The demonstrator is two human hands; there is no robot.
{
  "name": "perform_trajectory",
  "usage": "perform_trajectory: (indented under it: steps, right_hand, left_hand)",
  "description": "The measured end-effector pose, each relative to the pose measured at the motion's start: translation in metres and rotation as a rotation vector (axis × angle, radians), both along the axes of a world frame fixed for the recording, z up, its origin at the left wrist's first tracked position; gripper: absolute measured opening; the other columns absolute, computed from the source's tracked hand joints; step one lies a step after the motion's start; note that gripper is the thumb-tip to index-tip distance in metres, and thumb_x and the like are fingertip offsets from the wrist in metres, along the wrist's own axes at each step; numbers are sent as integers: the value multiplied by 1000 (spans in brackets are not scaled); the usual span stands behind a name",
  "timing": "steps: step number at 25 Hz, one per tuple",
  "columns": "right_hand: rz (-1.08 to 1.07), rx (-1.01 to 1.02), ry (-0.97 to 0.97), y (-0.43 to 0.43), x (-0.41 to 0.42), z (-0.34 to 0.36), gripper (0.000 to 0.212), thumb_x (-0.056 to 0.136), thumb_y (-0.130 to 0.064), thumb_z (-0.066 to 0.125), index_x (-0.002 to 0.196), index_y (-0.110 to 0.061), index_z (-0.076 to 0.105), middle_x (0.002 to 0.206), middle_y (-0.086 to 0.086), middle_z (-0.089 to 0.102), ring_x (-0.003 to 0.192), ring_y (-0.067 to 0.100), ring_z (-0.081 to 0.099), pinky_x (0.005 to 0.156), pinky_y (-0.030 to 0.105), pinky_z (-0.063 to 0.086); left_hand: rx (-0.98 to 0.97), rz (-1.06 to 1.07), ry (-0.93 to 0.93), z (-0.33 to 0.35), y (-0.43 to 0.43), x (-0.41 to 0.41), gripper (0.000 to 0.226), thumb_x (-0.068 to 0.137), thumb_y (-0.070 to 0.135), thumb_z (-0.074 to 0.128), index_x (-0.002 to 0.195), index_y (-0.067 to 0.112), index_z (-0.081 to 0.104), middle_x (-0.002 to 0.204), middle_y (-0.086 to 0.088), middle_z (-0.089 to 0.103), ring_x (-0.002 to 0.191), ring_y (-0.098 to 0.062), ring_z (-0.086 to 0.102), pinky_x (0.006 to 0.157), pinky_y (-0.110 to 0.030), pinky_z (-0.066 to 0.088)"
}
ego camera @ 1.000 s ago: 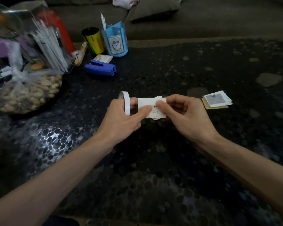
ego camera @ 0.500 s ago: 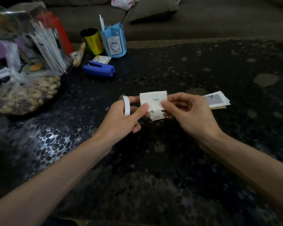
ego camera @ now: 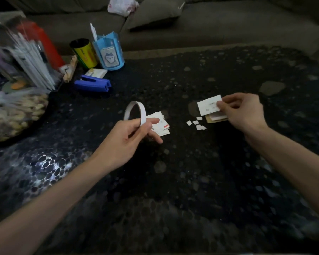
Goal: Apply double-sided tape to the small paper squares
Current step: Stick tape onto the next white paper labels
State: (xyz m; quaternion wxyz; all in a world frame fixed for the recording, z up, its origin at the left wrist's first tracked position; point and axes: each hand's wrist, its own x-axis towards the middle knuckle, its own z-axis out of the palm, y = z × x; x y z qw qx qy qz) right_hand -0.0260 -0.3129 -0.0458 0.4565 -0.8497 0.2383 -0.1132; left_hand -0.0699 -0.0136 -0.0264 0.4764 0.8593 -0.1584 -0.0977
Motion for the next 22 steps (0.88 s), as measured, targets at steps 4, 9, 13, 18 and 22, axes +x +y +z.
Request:
perform_trajectory:
  steps: [4, 9, 13, 18, 22]
  right_hand:
    - [-14, -71, 9, -7, -2, 0, 28, 96, -27, 76, 123, -19, 71, 105, -3, 71, 104, 13, 69, 91, 30, 55]
    - [48, -366, 38, -4, -5, -4, 39, 94, -29, 78, 130, -18, 65, 115, 1, 70, 107, 16, 68, 89, 33, 56]
    - [84, -535, -13, 2, -8, -9, 47, 92, -28, 79, 135, -19, 60, 136, 6, 56, 122, 21, 59, 98, 38, 54]
    - [465, -402, -398, 64, -17, 7, 21, 95, -23, 72, 116, -20, 70, 112, -2, 63, 100, 12, 62, 90, 36, 56]
    - [716, -9, -360, 134, -29, 35, 18, 95, -28, 74, 113, -24, 75, 93, -13, 74, 87, -1, 69, 80, 21, 56]
  left_hand:
    - [-90, 63, -101, 0, -14, 1, 34, 105, 34, 48, 108, 17, 77, 81, 2, 78, 81, -9, 74, 87, -16, 52]
    - [-61, 50, -115, -4, -27, 1, 31, 107, 40, 42, 113, 27, 69, 62, 7, 55, 60, -8, 51, 64, -22, 45]
    - [-140, 44, -3, -1, -29, -2, 17, 110, 22, 42, 113, 23, 59, 71, 6, 53, 72, -15, 50, 74, -35, 47]
    - [-10, -70, -33, 17, 3, -6, 22, 106, 15, 49, 115, 18, 69, 88, 2, 73, 82, -11, 68, 78, -17, 53]
    - [-84, -20, -46, 17, 23, -6, 18, 104, 8, 51, 111, 11, 67, 88, -9, 74, 79, -19, 70, 78, -21, 55]
